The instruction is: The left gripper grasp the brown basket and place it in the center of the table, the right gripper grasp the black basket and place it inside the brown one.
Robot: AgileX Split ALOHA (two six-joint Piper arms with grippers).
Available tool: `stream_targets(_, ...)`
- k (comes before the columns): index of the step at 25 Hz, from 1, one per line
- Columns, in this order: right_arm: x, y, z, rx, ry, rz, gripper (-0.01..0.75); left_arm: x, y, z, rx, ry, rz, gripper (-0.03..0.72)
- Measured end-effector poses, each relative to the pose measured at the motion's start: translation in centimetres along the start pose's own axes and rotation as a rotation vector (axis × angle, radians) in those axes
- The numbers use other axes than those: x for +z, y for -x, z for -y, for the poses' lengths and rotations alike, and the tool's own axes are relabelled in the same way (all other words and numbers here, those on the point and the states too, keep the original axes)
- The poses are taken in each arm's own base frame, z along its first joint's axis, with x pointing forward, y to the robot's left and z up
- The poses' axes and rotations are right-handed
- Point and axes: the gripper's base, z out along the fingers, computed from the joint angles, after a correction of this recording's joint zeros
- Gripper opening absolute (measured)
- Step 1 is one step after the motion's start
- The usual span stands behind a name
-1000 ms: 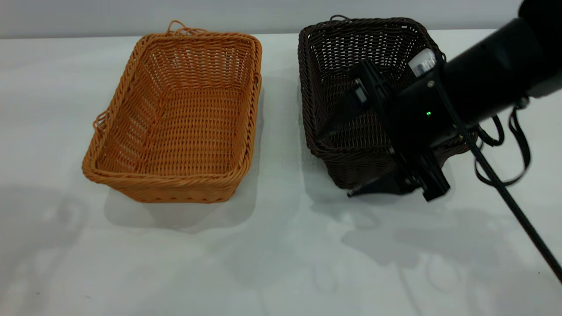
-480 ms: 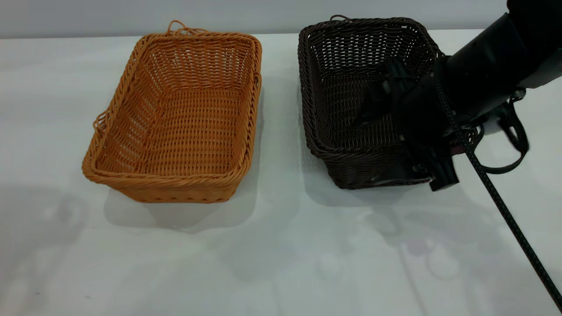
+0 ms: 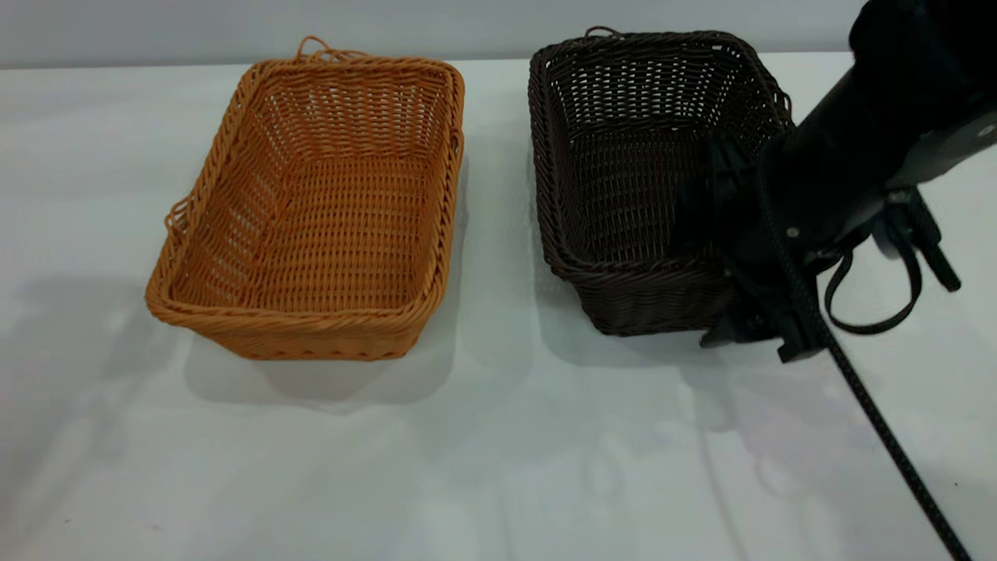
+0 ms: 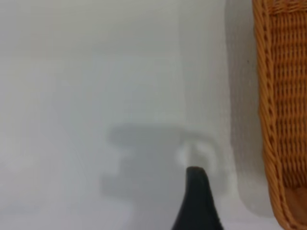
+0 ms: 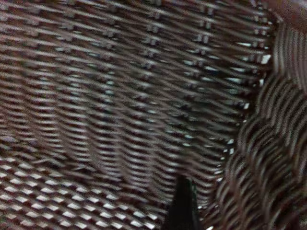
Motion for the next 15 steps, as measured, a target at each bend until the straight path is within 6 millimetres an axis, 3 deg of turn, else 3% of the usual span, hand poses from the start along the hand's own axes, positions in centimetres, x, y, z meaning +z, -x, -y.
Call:
stream_targets(7,0.9,0.0,0.7,0.003,-0.030,-0.016,0.552,6.5,1.2,0.7,-0.061,-0.039,-0.084,0.500)
stream_targets(15,0.9,0.0,0.7,0.002,-0.030,-0.015,0.552,14.2,1.0,4.3,-0.021,-0.084,-0.198,0.500)
